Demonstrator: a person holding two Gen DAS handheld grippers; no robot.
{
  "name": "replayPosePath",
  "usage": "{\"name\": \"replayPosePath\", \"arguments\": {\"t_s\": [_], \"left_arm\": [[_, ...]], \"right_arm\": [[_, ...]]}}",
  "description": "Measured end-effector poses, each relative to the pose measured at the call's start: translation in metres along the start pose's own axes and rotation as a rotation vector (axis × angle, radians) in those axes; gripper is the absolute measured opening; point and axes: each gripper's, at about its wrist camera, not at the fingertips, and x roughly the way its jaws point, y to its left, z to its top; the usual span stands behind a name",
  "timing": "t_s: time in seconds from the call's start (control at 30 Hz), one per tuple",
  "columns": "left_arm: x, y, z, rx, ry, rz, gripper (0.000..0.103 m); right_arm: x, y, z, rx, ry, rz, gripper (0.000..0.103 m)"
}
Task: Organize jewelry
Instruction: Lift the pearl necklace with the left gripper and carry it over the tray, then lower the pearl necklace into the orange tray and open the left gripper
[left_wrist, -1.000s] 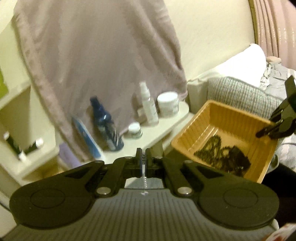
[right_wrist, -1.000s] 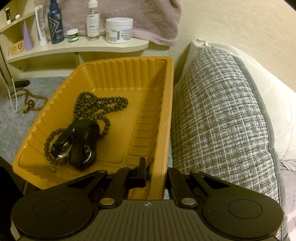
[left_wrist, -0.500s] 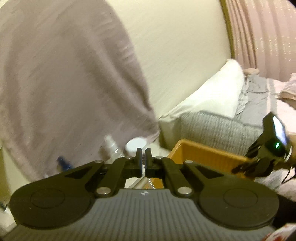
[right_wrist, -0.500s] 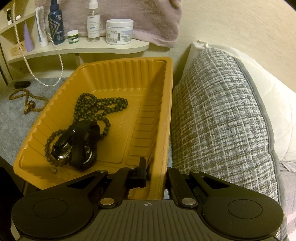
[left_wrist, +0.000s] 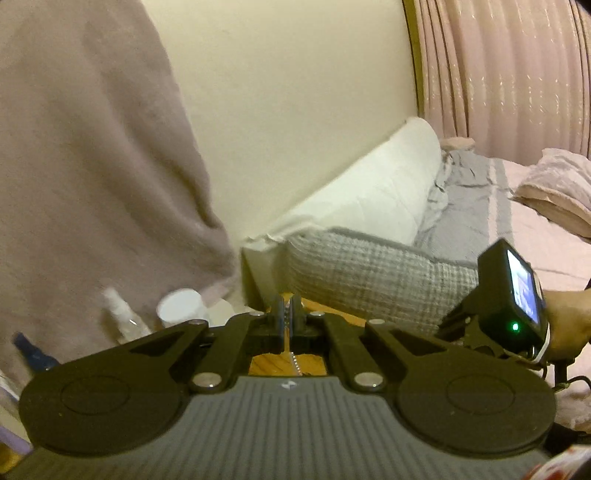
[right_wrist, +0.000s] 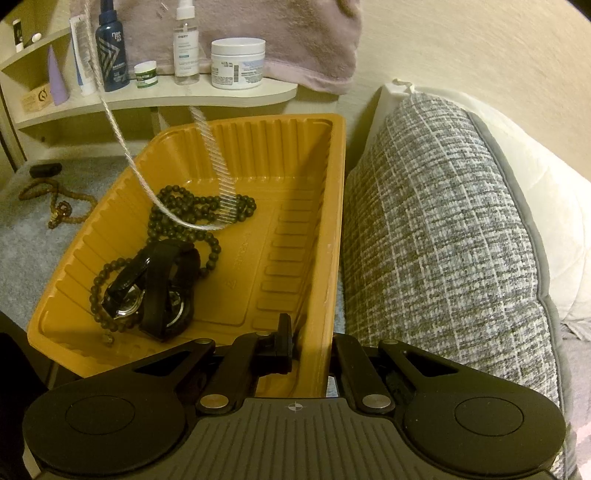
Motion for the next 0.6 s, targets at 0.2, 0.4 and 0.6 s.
{"name": "replayPosePath", "arguments": {"t_s": [0.2, 0.4, 0.6], "left_arm": [[0.027, -0.009, -0.017, -0.032, 0.045, -0.009, 0.002], [0.050, -0.012, -0.034, -0.060, 0.099, -0.023, 0.002], [0.065, -0.014, -0.044, -0.070, 0.138, -0.033, 0.002]], "right_arm": [[0.001, 0.000, 0.000, 0.003, 0.001, 0.001, 0.004], [0.001, 0.000, 0.000, 0.004, 0.001, 0.001, 0.004], [0.001, 0.000, 0.000, 0.002, 0.001, 0.000, 0.004]]}}
